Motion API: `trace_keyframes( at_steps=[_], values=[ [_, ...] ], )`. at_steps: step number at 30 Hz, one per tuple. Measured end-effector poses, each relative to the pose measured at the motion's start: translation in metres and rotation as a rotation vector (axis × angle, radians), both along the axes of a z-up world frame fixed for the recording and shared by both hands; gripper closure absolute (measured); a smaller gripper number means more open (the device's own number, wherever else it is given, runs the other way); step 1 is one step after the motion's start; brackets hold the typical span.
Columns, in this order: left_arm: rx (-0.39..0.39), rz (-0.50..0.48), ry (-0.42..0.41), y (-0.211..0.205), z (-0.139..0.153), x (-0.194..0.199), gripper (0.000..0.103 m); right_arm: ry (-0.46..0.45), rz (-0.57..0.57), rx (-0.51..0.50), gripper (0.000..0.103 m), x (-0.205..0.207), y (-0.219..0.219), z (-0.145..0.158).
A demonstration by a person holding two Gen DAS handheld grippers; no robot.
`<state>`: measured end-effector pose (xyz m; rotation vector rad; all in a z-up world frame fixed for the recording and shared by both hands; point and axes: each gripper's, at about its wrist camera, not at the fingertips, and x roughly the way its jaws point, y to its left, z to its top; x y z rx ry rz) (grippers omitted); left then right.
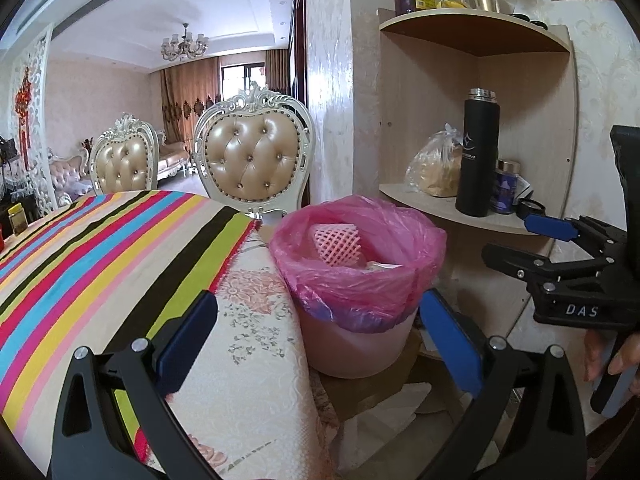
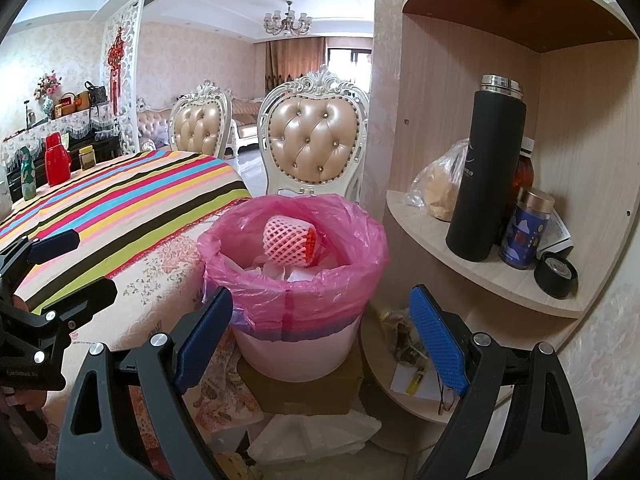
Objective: Collect trash
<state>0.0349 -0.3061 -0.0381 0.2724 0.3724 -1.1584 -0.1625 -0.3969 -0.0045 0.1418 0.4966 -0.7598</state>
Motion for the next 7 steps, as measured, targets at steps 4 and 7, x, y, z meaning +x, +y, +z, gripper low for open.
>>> trace_keyframes(
  at_steps=[4, 7],
  values=[
    [0.004, -0.001, 0.006, -0.0005, 0.0, 0.001, 0.005, 0.0, 0.001, -0.001, 0.019, -0.0002, -0.0004, -0.0006],
    [0.004, -0.001, 0.011, -0.0001, -0.0008, 0.0019, 0.005, -0.001, 0.002, 0.001, 0.019, 0.0, 0.0, -0.0016]
  ],
)
